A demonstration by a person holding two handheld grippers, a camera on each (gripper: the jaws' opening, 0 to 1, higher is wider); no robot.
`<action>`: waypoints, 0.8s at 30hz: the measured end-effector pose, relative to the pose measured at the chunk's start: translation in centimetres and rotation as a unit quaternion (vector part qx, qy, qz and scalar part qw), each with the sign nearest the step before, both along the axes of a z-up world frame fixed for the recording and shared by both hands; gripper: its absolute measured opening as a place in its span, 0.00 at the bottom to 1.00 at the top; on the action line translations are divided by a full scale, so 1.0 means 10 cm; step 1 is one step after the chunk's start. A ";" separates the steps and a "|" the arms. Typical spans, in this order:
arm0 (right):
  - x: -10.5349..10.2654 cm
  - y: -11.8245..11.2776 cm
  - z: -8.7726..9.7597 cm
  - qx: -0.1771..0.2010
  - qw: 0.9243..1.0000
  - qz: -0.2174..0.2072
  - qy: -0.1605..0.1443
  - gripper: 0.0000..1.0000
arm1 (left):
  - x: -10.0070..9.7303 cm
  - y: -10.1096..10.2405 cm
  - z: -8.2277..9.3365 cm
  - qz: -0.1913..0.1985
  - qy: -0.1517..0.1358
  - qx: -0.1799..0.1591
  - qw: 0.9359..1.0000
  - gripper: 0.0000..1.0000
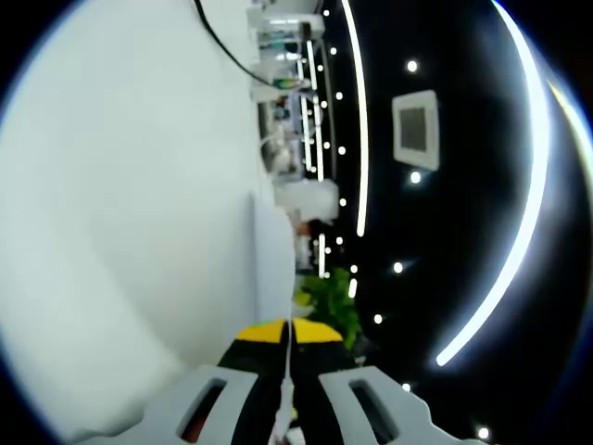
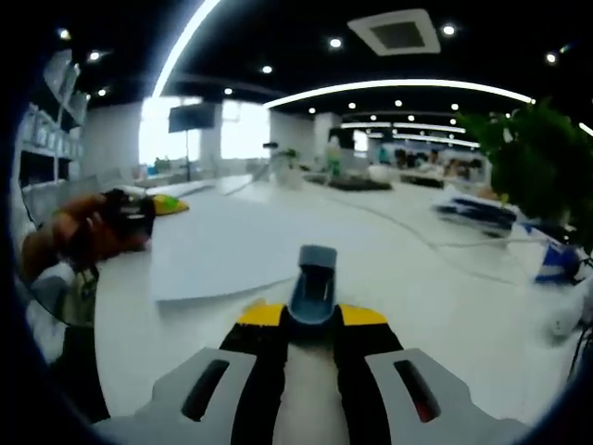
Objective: Pick up the paper insert the paper into the punch align the paper edges press the punch to punch holes
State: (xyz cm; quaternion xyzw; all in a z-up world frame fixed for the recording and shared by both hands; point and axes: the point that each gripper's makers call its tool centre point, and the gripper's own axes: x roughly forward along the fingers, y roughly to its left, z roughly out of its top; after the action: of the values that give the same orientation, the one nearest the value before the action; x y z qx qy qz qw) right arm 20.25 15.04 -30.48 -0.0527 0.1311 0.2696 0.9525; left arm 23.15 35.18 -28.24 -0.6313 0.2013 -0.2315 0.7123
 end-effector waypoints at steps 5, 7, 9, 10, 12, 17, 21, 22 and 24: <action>-0.07 0.06 0.00 0.003 1.000 0.024 0.003 0.22 | 0.00 0.00 0.00 0.000 -0.001 0.001 1.000 0.04; -0.13 0.10 0.00 0.003 0.999 0.039 0.003 0.22 | 0.00 0.00 0.00 -0.001 0.001 0.000 1.000 0.04; -0.14 0.11 0.00 0.003 0.999 0.041 0.003 0.22 | 0.00 0.00 0.00 -0.001 0.001 -0.001 1.000 0.04; -0.18 0.14 0.00 0.001 0.999 0.054 0.002 0.22 | 0.00 0.00 -0.01 0.000 0.007 -0.003 1.000 0.04; -0.24 0.19 0.01 -0.003 0.997 0.071 0.000 0.22 | 0.01 0.01 -0.02 0.003 0.016 -0.008 1.000 0.04; -0.29 0.26 0.01 -0.002 0.996 0.093 0.000 0.22 | 0.04 0.03 -0.03 0.011 0.033 -0.024 0.999 0.04; -0.32 0.29 0.01 -0.003 0.995 0.102 -0.001 0.22 | 0.05 0.05 -0.03 0.020 0.036 -0.026 0.999 0.04; -0.32 0.29 0.01 -0.002 0.995 0.103 -0.001 0.22 | 0.05 0.05 -0.03 0.022 0.037 -0.027 0.999 0.04; -0.32 0.29 0.01 -0.002 0.995 0.104 -0.001 0.22 | 0.06 0.06 -0.02 0.026 0.040 -0.036 0.998 0.04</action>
State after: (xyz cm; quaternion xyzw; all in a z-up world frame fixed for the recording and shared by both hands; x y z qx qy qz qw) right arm 17.04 17.92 -30.37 -0.0679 0.1241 0.3670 0.9194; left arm 23.74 35.81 -28.45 -0.6703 0.2051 -0.1948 0.6861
